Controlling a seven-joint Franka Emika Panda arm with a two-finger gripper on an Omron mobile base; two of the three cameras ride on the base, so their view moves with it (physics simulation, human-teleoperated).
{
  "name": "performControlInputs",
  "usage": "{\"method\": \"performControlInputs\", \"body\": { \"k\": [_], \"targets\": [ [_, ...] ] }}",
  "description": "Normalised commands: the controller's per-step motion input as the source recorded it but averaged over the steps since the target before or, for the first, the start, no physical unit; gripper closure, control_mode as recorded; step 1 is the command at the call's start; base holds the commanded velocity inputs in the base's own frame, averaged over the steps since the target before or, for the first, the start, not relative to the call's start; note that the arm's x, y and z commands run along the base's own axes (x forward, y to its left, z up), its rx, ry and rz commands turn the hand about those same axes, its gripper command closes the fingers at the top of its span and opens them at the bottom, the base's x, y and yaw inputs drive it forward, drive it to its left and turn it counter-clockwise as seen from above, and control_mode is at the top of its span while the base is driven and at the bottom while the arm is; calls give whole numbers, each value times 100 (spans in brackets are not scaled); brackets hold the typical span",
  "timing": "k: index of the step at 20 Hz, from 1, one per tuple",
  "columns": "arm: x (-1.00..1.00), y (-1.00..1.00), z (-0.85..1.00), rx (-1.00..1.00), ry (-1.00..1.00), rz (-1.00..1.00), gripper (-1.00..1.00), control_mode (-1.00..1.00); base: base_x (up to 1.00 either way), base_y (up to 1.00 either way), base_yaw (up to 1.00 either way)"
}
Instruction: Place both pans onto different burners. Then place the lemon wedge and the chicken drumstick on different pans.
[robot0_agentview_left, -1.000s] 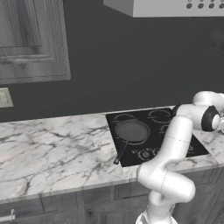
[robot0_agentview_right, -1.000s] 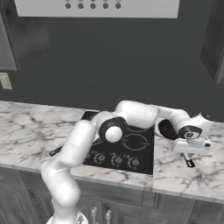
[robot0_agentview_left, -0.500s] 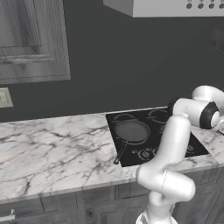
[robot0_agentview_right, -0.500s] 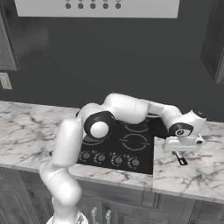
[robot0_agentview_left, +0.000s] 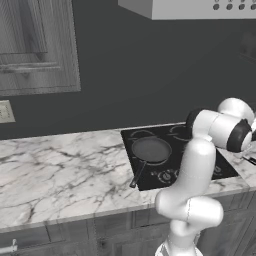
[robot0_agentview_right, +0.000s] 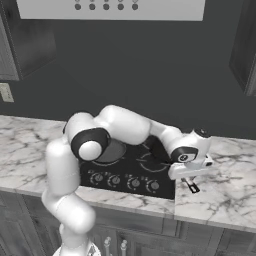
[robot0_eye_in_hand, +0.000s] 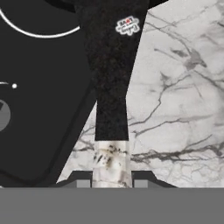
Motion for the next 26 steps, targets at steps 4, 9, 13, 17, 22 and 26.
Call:
{"method": "performControlInputs", "body": {
  "k": [4,9,13,17,22,26],
  "targets": [
    [-2,12,-6,-2,-2,9,100,-100,0,0,0],
    [0,3,-8,-1,-2,9,100,-100,0,0,0],
    [0,0,-2,0,0,9,100,-100,0,0,0],
    [0,0,-3,0,0,8,100,-100,0,0,0],
    [0,0,-1,0,0,7,100,-100,0,0,0],
    [4,0,0,0,0,5,100,-100,0,0,0]
  ]
}}
